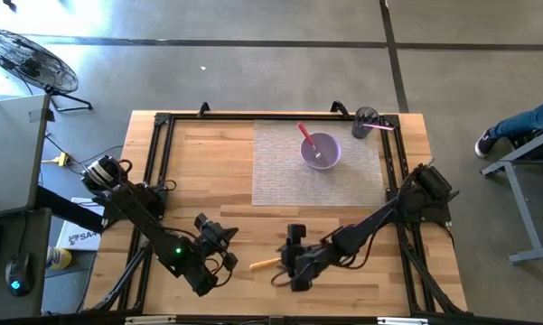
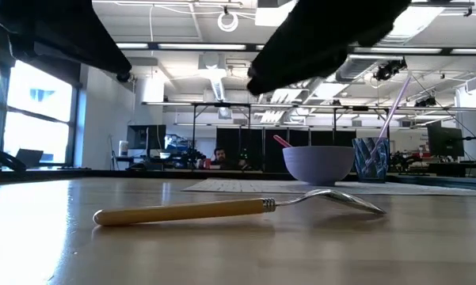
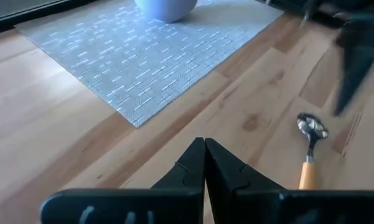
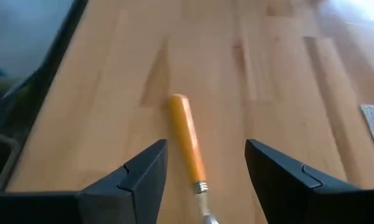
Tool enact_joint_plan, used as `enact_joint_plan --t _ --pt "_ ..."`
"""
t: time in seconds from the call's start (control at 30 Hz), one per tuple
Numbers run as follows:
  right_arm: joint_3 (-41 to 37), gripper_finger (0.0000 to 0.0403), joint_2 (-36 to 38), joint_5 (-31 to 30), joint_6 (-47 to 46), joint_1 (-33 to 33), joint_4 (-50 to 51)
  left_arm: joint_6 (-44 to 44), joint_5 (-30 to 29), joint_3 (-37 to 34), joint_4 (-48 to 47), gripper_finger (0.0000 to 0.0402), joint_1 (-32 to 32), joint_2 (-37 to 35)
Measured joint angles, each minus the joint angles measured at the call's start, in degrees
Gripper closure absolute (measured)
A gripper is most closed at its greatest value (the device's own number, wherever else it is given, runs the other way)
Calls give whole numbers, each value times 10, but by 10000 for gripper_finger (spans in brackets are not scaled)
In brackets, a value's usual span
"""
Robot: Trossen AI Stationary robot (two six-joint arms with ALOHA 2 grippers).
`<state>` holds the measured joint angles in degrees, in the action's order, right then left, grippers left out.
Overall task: Pick & Place Utensil
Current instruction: Put the yellow spoon into the purple bowl
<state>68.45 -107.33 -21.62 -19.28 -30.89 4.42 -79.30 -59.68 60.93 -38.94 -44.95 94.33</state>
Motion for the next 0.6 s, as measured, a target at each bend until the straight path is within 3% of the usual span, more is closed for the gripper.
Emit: enact_joint_plan --t 0.4,0.6 --pt "231 194 -172 110 44 35 209 0 36 0 -43 401 -12 -10" --pt "288 195 -209 148 58 68 315 0 57 0 -69 401 -16 -15"
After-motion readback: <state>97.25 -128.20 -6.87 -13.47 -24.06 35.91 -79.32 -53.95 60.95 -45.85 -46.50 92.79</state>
